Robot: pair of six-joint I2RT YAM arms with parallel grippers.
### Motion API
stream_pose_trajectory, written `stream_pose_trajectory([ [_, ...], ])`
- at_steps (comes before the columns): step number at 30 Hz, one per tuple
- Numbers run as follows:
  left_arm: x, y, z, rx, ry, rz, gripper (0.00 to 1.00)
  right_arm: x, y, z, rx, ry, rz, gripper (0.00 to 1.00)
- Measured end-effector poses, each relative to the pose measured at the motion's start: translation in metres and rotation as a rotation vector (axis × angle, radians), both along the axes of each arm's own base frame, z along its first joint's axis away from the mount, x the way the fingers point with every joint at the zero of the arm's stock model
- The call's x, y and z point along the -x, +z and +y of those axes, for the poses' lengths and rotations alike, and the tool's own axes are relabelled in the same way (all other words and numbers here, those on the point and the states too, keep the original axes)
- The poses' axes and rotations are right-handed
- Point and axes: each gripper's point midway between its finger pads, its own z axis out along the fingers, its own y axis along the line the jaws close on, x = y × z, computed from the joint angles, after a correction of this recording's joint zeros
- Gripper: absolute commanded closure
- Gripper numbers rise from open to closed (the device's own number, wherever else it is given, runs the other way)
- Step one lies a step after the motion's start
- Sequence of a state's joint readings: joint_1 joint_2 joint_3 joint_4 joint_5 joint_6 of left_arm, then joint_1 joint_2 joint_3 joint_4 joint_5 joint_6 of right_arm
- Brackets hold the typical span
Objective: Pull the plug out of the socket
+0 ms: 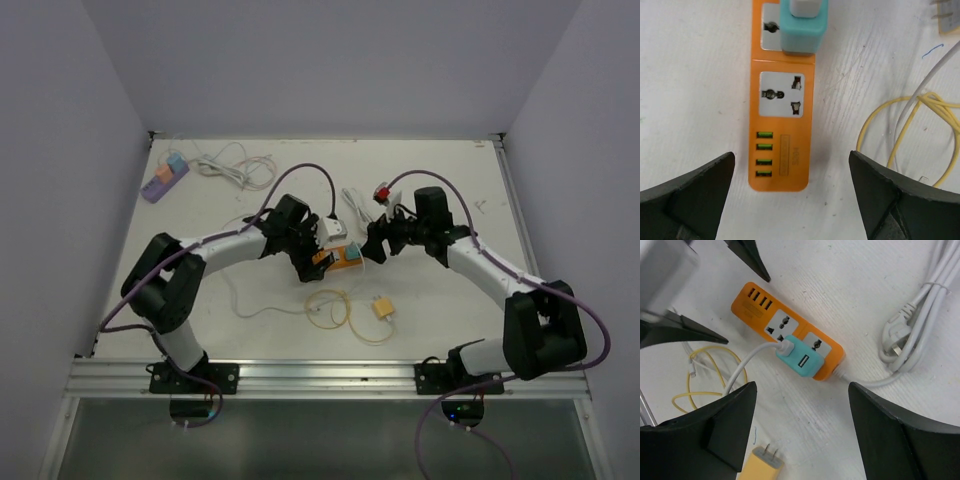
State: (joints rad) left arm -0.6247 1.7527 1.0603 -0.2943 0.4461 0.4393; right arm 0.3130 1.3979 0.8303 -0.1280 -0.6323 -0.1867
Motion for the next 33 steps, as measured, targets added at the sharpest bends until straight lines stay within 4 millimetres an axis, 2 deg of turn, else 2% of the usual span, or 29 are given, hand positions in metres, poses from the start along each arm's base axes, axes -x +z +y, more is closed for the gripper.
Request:
stream_pose_trajectory([
  [4, -0.004, 0.039, 0.008, 0.065, 0.116, -0.083, 0.0, 0.001, 0.013, -0.013, 0.023, -0.103, -0.004, 0.29],
  [5, -0.006, 0.052, 0.009, 0.096, 0.151, -0.108, 0.0, -0.001, 0.016, -0.016, 0.026, -0.135, -0.007, 0.33],
  [6, -0.009, 0.064, 0.011, 0.125, 0.188, -0.13, 0.0, -0.003, 0.02, -0.02, 0.026, -0.177, -0.005, 0.43],
  [8, -0.013, 0.088, 0.012, 0.194, 0.252, -0.168, 0.0, -0.007, 0.024, -0.029, 0.031, -0.29, 0.027, 0.5],
  [11, -0.015, 0.111, 0.013, 0.293, 0.339, -0.193, 0.0, -0.015, 0.023, -0.046, 0.048, -0.489, 0.111, 0.51],
  [14, -0.008, 0.113, 0.014, 0.356, 0.393, -0.169, 0.0, -0.022, 0.019, -0.055, 0.044, -0.641, 0.192, 0.52],
  [16, -0.003, 0.107, 0.014, 0.379, 0.415, -0.137, 0.0, -0.023, 0.009, -0.059, 0.048, -0.723, 0.251, 0.53],
  [20, 0.006, 0.093, 0.01, 0.39, 0.421, -0.098, 0.0, -0.014, -0.029, -0.06, 0.133, -0.866, 0.378, 0.58],
  [21, 0.007, 0.092, 0.006, 0.395, 0.409, -0.1, 0.0, -0.01, -0.037, -0.058, 0.157, -0.887, 0.4, 0.62],
  [24, 0.011, 0.091, -0.009, 0.41, 0.365, -0.109, 0.0, -0.004, -0.053, -0.052, 0.203, -0.943, 0.45, 0.68],
  [29, 0.017, 0.09, -0.024, 0.465, 0.314, -0.151, 0.0, -0.008, -0.066, -0.048, 0.203, -1.043, 0.498, 0.67],
  [33, 0.023, 0.08, -0.023, 0.495, 0.309, -0.174, 0.0, -0.016, -0.07, -0.044, 0.179, -1.099, 0.523, 0.62],
])
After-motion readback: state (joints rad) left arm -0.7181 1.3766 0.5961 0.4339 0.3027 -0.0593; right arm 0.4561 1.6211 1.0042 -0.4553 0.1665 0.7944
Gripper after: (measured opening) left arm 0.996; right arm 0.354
